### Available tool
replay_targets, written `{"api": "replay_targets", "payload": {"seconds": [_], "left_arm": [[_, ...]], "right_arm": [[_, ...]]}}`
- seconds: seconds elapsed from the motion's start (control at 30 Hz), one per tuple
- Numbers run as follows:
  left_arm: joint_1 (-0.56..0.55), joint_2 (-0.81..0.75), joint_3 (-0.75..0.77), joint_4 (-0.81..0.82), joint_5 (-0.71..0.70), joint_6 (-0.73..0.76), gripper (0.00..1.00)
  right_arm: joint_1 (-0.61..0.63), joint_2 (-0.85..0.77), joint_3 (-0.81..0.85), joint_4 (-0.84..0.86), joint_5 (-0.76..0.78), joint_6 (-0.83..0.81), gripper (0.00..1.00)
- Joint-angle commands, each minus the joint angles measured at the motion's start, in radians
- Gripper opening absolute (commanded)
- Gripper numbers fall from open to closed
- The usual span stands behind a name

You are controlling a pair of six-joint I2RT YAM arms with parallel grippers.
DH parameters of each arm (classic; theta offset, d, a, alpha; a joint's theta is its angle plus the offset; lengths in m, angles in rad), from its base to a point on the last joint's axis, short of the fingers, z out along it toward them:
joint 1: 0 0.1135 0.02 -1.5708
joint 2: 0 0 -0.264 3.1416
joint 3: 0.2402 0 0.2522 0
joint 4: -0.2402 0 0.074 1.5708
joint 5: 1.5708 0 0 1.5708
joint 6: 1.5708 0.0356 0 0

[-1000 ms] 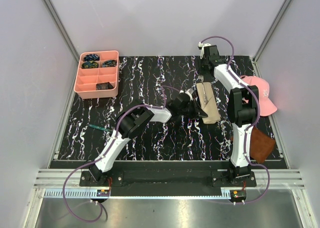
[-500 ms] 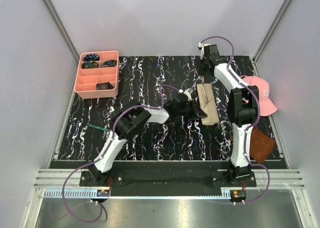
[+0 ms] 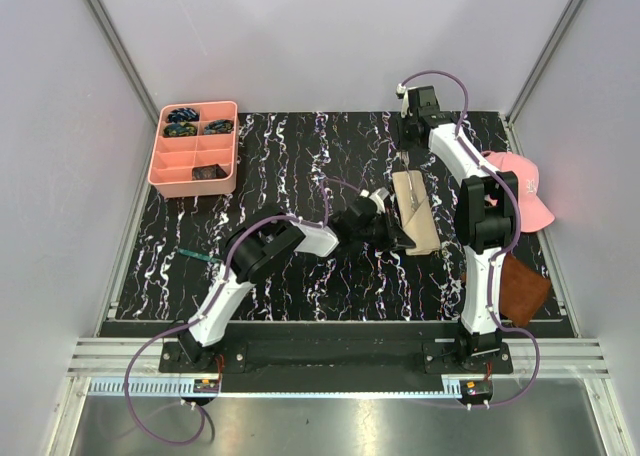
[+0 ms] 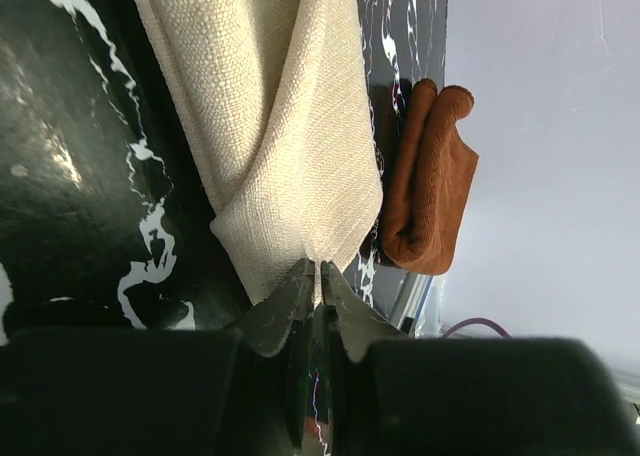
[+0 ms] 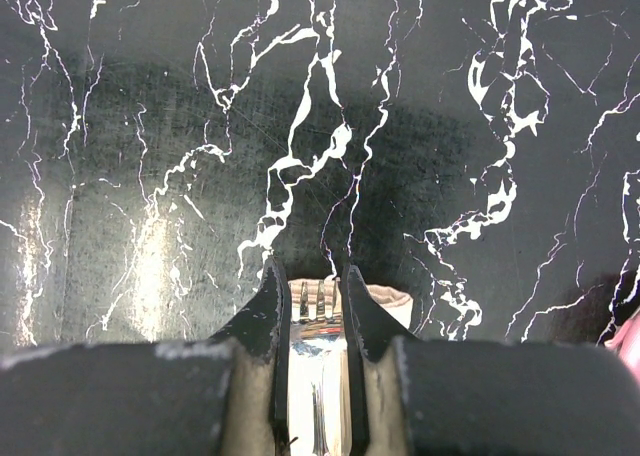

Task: Fold the napkin into a case and place the utensils inside
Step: Insert the fork into the folded napkin.

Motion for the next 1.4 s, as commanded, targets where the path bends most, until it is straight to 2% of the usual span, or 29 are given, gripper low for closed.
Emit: {"api": "replay_targets", "payload": {"seconds": [0.0, 0.77, 1.03, 1.37], "left_arm": [[-0.004, -0.03, -0.019, 0.06, 0.017, 0.0, 0.12], [0.015, 0.045, 0.001, 0.033, -0.012, -0.034, 0.08], [0.016, 0.059, 0.021, 0.03, -0.012, -0.035, 0.08], [0.019, 0.067, 0.029, 0.02, -0.013, -0.035, 0.07]], "right_arm": [[0.004, 0.004, 0.063, -0.033, 0.004, 0.012, 0.0], [0.005, -0.01, -0.032, -0.114, -0.002, 0.09, 0.0], [0.01, -0.096, -0.152, -0.091, 0.025, 0.139, 0.0], [0.014, -0.15, -0.198, -0.095, 0.054, 0.154, 0.0]]}}
